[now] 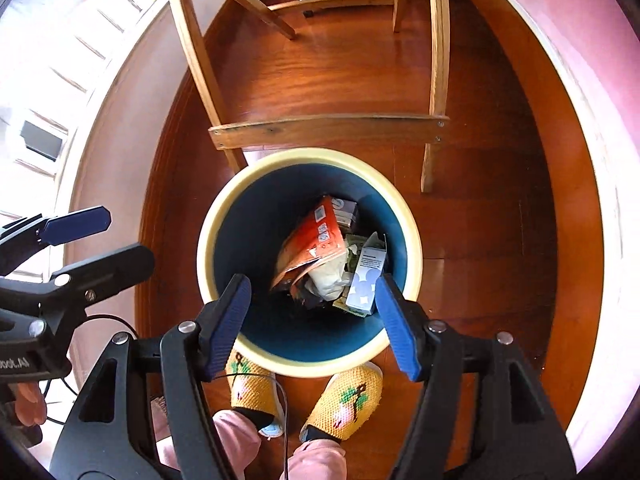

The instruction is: Collect trash

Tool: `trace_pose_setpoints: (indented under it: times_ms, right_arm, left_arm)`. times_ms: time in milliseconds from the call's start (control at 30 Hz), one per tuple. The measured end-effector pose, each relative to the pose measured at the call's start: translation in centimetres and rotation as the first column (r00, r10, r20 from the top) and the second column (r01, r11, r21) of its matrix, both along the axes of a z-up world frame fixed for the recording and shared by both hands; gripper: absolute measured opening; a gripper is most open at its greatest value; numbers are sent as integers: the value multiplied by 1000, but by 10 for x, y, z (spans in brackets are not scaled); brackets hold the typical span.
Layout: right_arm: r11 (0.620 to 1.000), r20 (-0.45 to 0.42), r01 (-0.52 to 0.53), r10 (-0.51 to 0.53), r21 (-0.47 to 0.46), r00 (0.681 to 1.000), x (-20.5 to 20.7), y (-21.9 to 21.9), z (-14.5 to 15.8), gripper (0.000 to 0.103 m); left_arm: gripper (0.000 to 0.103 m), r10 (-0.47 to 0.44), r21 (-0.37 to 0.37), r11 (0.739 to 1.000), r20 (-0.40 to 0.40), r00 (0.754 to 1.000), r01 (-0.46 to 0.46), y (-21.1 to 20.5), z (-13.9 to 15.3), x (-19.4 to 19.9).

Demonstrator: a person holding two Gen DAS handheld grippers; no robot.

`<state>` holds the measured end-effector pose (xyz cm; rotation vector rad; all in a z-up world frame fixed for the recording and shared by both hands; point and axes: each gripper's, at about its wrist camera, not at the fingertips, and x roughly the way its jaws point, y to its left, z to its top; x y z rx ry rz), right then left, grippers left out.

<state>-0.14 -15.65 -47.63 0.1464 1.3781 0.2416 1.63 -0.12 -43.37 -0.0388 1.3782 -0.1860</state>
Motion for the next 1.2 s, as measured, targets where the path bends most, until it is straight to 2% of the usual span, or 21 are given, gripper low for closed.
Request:
trace_pose_setpoints:
  times_ms: [300, 533, 733, 1067, 1200]
  right_arm:
    - [1000, 24, 3, -3, 22, 1000, -7, -6, 98, 65]
    - [998, 80, 9, -14, 64, 997, -10, -14, 200, 68]
    - [996, 147, -3, -9, 85, 989, -9, -12, 282, 69]
    - [993, 249, -14, -16, 121, 968, 3, -18, 397, 72]
    - [991, 288, -43, 5, 126, 958, 3, -16, 442, 73]
  left_arm:
    - [79, 18, -15, 1000, 63, 998, -17, -3, 119, -10]
    - [79, 40, -14, 999, 166, 985, -39, -4, 227, -16]
    - [79, 82, -11, 997, 235, 968, -82, 0, 308, -20]
    - [79, 122, 1, 992, 320, 940, -129, 3, 413, -19]
    - [79, 134, 8, 989, 351, 927, -146, 4, 440, -23]
